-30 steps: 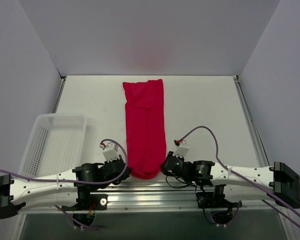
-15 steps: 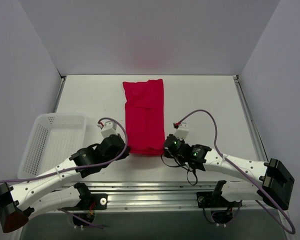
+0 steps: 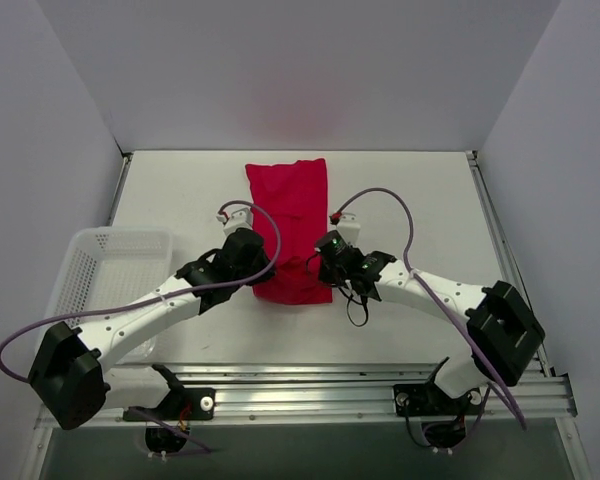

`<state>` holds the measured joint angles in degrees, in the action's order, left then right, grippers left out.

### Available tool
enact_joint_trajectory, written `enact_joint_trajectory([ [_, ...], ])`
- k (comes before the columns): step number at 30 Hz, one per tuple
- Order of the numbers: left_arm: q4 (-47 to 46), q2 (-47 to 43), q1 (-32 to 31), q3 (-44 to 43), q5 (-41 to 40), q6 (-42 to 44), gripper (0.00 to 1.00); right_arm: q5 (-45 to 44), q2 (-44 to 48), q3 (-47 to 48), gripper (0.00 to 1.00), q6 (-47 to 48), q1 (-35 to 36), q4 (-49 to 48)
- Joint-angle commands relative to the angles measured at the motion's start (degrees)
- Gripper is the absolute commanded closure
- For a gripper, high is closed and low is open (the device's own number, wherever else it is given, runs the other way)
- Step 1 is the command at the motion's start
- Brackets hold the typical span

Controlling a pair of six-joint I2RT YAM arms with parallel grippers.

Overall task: Fold and stack the t-shirts
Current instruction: Fold the folded rectangular tshirt in 1/3 of the way

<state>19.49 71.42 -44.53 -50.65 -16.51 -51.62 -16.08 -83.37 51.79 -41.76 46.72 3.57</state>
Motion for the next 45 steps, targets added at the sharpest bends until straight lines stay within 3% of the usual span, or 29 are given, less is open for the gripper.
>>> enact_joint_trajectory([
  [1, -5.33, 1.53, 2.16, -4.45, 2.1, 2.13, 0.98, 1.57, -2.66, 4.19, 1.0, 3.08, -1.19, -0.85],
  [17, -9.81, 14.44, 16.49, -12.09, 12.81, 6.61, 0.98, 4.47, -19.45, 21.59, 1.0, 8.71, -8.75, 2.58],
  [23, -13.06, 26.04, 22.03, -18.77, 19.57, 9.33, 0.98, 6.67, -29.2, 31.69, 1.0, 9.68, -12.44, 4.69],
  [26, -13.68, 34.91, 24.4, -26.23, 24.59, 12.14, 0.98, 7.63, -35.09, 38.0, 1.0, 9.33, -14.36, 6.18],
  [27, -13.25, 40.24, 24.84, -31.56, 26.6, 13.02, 0.92, 9.38, -36.67, 39.51, 1.0, 9.24, -15.07, 5.83],
  [28, -12.2, 43.16, 25.8, -34.31, 27.06, 13.55, 0.77, 10.09, -40.08, 41.18, 1.0, 8.98, -15.86, 6.18],
  [29, -11.67, 45.71, 26.33, -36.69, 27.93, 14.17, 0.58, 10.27, -41.94, 45.72, 0.93, 7.84, -17.17, 8.44],
  [30, -12.01, 50.27, 26.86, -38.62, 28.98, 14.17, 0.34, 10.62, -43.44, 47.6, 0.79, 7.57, -17.71, 8.99],
  [31, -12.19, 52.31, 27.39, -41.95, 30.82, 14.09, 0.06, 11.24, -45.45, 49.09, 0.54, 7.39, -18.06, 9.26],
  [32, -12.45, 55.29, 28.44, -43.38, 32.14, 14.0, 0.06, 10.72, -46.08, 51.54, 0.13, 6.61, -18.5, 10.39],
  [33, -12.28, 56.02, 28.97, -44.43, 33.2, 13.56, 0.06, 10.45, -46.52, 52.18, 0.01, 6.6, -18.68, 10.49],
  [39, -14.74, 48.58, 32.05, -40.14, 31.63, 12.94, 0.06, 7.47, -42.93, 52.45, 0.0, 7.22, -19.56, 11.19],
  [45, -12.72, 36.9, 33.81, -35.67, 29.36, 15.05, 0.06, 4.66, -32.92, 43.76, 0.0, 6.69, -18.68, 9.35],
])
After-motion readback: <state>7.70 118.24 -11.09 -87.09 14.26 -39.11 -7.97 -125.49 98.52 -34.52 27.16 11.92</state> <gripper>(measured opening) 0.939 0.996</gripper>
